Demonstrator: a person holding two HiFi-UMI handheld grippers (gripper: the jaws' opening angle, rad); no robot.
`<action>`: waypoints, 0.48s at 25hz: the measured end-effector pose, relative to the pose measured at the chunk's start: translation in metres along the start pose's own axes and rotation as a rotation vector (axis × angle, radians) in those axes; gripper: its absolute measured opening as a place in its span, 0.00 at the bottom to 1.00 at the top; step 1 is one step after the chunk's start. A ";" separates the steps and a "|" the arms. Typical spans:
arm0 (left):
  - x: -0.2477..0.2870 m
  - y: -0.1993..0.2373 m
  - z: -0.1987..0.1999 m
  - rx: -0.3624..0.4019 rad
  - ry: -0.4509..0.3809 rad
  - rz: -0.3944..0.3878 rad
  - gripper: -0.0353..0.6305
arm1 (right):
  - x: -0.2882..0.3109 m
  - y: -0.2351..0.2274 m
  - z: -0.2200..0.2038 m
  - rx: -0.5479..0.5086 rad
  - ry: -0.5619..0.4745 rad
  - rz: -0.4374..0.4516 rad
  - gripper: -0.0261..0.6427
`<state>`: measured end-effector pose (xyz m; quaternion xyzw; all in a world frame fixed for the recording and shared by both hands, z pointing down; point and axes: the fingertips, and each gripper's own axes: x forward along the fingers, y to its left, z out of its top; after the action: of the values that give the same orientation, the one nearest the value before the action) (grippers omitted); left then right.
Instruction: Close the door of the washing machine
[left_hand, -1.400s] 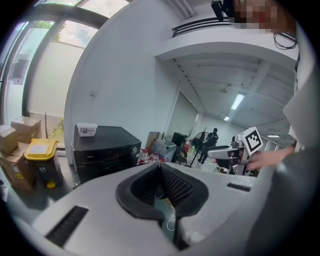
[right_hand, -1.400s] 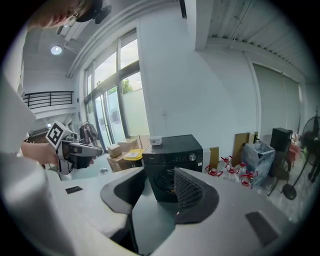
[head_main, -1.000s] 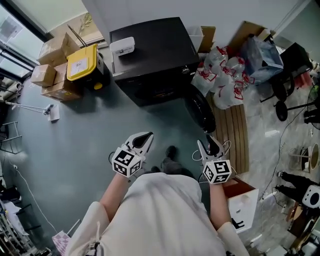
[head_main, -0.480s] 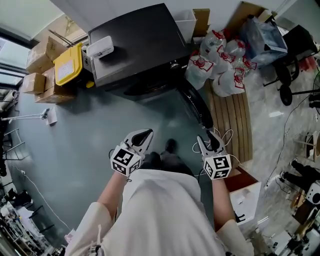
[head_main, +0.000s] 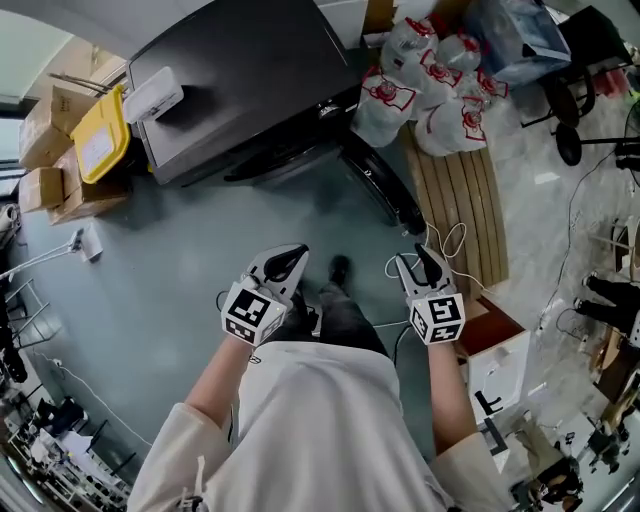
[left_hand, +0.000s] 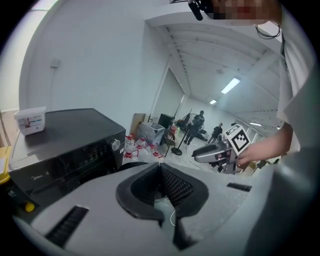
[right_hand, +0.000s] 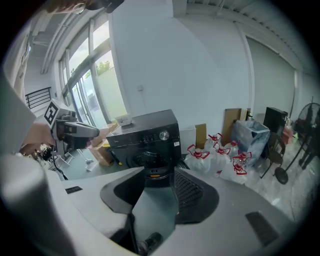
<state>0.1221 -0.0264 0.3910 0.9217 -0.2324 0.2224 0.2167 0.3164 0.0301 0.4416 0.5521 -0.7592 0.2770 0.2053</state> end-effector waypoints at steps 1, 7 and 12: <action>0.006 0.005 -0.003 0.011 0.006 -0.013 0.07 | 0.006 -0.003 -0.004 0.009 0.005 -0.012 0.33; 0.044 0.035 -0.029 0.070 0.061 -0.097 0.07 | 0.044 -0.024 -0.033 0.051 0.037 -0.099 0.33; 0.069 0.050 -0.061 0.089 0.105 -0.135 0.07 | 0.066 -0.041 -0.070 0.068 0.082 -0.135 0.33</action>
<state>0.1313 -0.0587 0.4906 0.9310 -0.1481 0.2655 0.2020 0.3356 0.0179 0.5443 0.5970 -0.7012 0.3106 0.2354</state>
